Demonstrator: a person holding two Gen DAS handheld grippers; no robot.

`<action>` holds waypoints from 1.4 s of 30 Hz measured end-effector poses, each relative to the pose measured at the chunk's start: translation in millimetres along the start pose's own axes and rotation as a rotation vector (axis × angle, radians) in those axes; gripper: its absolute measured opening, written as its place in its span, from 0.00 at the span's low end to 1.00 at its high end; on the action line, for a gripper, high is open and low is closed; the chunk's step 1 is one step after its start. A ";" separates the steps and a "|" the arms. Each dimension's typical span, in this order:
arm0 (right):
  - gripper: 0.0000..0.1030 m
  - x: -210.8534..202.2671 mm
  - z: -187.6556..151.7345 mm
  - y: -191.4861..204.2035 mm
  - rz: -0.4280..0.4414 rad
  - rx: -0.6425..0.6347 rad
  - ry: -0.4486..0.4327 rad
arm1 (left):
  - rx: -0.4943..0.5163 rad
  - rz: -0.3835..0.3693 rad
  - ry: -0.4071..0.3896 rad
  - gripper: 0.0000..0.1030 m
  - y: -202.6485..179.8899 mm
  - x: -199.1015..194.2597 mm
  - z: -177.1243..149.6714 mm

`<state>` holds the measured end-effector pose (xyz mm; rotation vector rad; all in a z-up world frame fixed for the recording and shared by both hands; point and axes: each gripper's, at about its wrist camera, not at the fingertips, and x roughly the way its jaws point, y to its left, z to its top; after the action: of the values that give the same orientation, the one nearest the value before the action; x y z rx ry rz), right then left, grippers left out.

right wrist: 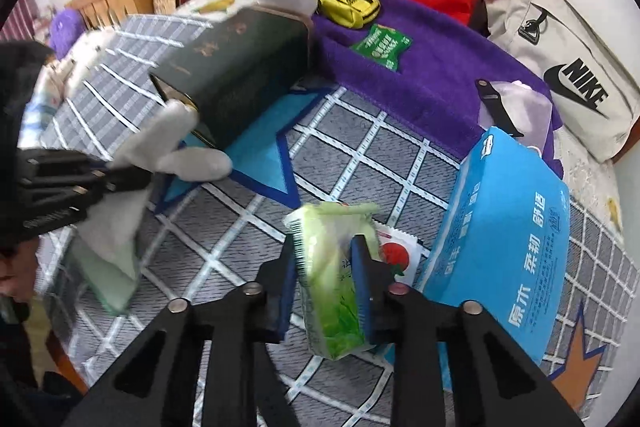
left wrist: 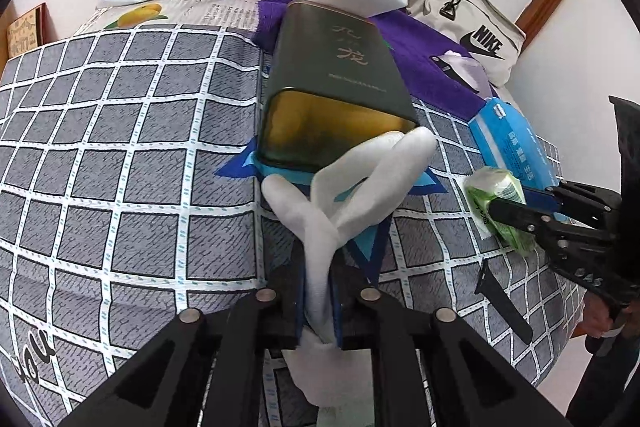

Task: Organize soft objects
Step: 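Grasp the green leaf-print tissue pack with the right tool while the left tool holds the glove, then carry the glove with the left tool while the right tool carries the tissue pack toward the towel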

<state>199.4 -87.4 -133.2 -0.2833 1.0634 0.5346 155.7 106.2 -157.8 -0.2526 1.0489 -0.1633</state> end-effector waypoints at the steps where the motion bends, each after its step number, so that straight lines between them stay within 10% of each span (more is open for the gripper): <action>1: 0.23 -1.2 -1.0 -0.9 0.022 0.011 -0.002 | 0.002 -0.013 -0.001 0.21 -0.9 -0.3 -0.6; 9: 0.20 -8.3 -3.7 0.9 0.072 0.053 -0.045 | 0.042 0.008 -0.018 0.35 -15.1 3.3 -0.8; 15: 0.19 -18.5 -8.9 -8.1 0.065 0.098 -0.076 | 0.092 0.100 -0.033 0.08 -16.9 4.0 -0.9; 27: 0.19 -67.8 -12.6 -21.9 0.085 0.132 -0.196 | 0.074 0.005 -0.115 0.06 -24.8 -60.5 7.7; 42: 0.19 -107.0 -3.7 -65.4 0.032 0.198 -0.270 | 0.186 0.004 -0.175 0.06 -66.7 -60.8 103.4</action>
<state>192.0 -173.8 -42.5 -0.0184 0.8511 0.4776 215.1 70.8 -39.3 -0.0938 0.8541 -0.2296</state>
